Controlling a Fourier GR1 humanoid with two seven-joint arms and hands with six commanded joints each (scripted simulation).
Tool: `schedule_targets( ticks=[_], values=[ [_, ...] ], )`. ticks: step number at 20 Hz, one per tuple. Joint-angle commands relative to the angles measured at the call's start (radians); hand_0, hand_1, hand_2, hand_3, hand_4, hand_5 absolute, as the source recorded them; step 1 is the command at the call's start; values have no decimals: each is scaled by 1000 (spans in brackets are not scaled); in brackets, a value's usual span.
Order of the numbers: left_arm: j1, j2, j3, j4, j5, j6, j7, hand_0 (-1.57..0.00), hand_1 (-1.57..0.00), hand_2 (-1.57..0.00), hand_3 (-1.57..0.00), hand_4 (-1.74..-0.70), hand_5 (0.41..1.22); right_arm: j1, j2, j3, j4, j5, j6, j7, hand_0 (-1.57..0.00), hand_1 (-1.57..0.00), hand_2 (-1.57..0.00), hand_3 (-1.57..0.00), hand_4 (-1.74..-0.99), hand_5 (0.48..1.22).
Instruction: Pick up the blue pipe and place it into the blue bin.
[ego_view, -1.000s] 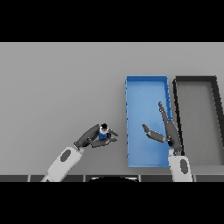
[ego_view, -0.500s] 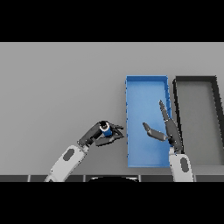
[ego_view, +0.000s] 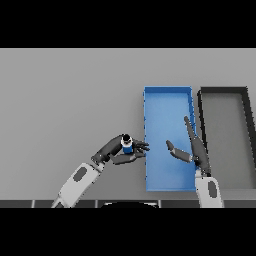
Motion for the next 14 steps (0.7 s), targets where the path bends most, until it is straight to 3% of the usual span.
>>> schedule_targets(
  ticks=[1, 5, 8, 9, 12, 14],
  values=[
    [3, -8, -3, 9, -6, -4, 3, -1568, -1569, -1569, -1569, -1473, 1220, 9, 1, 3, -12, 6, -6, 3, 1, 1, 1, 1, -1124, 578],
    [8, -12, 11, -4, -14, -20, 9, -1570, -1570, -1570, -1570, -1474, 1220, 62, 14, 19, -78, 49, -44, 28, 1, 1, 1, 1, -1133, 578],
    [23, -12, 14, -7, -26, -35, 4, -1570, -1571, -1571, -1571, -1474, 1220, 88, 25, 29, -114, 63, -57, 50, 1, -3, 1, 1, -1191, 577],
    [19, -22, 13, -8, -34, -34, 14, -1571, -1571, -1571, -1571, -1474, 1221, 74, 28, 23, -108, 49, -54, 53, 1, -11, -3, 1, -1194, 572],
    [32, -22, 19, -11, -52, -41, 6, -1571, -1571, -1571, -1571, -1475, 1221, 56, 27, 4, -170, -80, 15, -22, 1, -17, -32, 1, -1172, 579],
    [23, -27, 34, -10, -52, -48, 13, -1571, -1571, -1571, -1571, -1475, 1221, 23, -15, -8, -223, -152, 72, -13, 1, -11, -20, 1, -1169, 597]
  ],
)
